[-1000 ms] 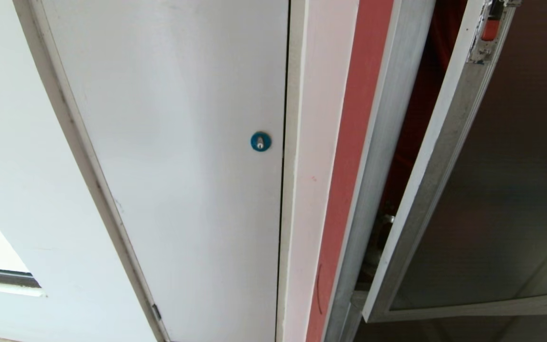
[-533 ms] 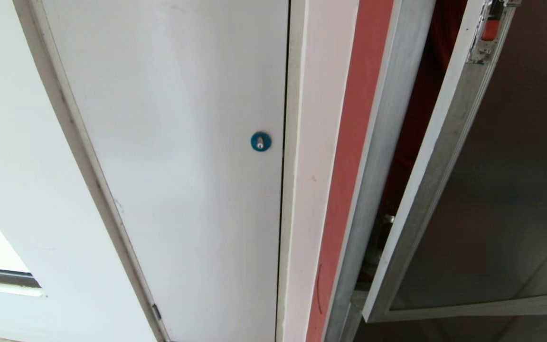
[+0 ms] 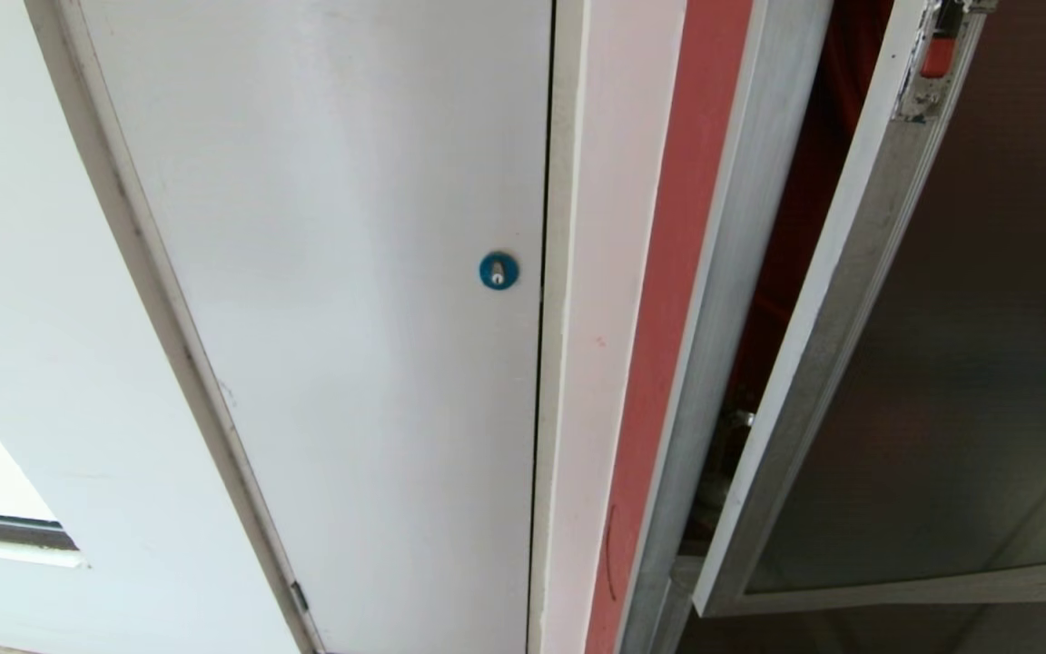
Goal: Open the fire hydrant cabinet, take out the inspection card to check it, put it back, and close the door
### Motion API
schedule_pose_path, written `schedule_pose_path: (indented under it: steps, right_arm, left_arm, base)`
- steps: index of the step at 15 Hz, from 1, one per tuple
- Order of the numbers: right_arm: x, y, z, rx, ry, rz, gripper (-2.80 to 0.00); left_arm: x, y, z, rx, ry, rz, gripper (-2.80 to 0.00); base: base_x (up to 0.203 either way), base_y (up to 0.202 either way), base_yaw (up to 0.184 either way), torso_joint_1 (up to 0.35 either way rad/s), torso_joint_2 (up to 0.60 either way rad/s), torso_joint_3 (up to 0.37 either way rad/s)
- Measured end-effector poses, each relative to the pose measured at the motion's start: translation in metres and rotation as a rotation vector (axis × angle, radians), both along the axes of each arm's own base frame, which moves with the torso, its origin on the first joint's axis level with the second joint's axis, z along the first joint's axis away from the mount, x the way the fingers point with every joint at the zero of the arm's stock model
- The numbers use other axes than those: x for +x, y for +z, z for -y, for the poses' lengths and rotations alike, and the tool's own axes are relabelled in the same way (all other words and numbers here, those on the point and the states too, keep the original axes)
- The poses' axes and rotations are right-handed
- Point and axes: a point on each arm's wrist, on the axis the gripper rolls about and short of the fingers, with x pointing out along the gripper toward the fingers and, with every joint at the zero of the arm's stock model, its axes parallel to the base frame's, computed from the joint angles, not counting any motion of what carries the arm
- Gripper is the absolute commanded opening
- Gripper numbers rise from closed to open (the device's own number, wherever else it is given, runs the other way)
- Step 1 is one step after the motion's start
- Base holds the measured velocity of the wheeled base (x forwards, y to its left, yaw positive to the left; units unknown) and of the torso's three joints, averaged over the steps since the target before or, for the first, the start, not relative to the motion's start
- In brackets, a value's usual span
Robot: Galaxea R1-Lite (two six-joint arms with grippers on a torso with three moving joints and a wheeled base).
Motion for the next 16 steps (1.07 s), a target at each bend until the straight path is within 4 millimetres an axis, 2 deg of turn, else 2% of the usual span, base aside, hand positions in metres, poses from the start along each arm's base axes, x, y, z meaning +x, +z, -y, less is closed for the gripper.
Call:
schedule_pose_path:
  steps: [5, 11, 16]
  right_arm:
    - [0.0, 0.0, 0.0, 0.0, 0.001, 0.0, -2.8]
    - [0.0, 0.0, 0.0, 0.0, 0.0, 0.0, -2.8]
    - [0.0, 0.0, 0.0, 0.0, 0.001, 0.0, -2.8]
  left_arm:
    - [-0.002, 0.008, 0.0, -0.005, -0.007, 0.024, -2.8]
    - [-0.004, 0.048, 0.003, -0.006, -0.161, 0.054, -2.8]
    - [0.01, 0.102, 0.008, -0.068, -0.375, 0.014, -2.8]
  base:
    - [0.0, 0.0, 0.0, 0.0, 0.0, 0.0]
    - [0.0, 0.0, 0.0, 0.0, 0.0, 0.0]
    - [0.0, 0.0, 0.0, 0.0, 0.0, 0.0]
